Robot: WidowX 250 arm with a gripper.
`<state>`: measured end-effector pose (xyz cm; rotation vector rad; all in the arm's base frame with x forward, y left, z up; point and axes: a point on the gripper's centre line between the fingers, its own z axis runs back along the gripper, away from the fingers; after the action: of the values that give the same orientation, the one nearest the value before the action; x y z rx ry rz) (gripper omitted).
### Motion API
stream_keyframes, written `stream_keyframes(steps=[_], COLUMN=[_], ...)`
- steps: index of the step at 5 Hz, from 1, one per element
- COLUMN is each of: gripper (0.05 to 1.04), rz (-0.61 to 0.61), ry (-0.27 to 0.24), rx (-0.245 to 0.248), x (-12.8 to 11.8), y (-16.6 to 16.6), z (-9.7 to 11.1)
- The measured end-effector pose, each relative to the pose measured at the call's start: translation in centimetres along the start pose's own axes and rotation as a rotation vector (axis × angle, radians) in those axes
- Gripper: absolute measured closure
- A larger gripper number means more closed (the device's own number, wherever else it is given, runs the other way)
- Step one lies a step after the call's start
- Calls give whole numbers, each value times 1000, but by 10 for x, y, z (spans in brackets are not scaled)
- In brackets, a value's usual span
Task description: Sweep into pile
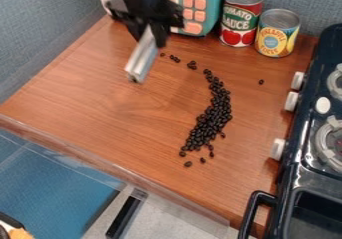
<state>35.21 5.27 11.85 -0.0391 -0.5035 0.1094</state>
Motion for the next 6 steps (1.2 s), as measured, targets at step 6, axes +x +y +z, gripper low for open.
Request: stream_keyframes(steps=[6], gripper=[705], rz=[-167], ry=[486], rx=[108], x=[21], y=[117], z=[-100])
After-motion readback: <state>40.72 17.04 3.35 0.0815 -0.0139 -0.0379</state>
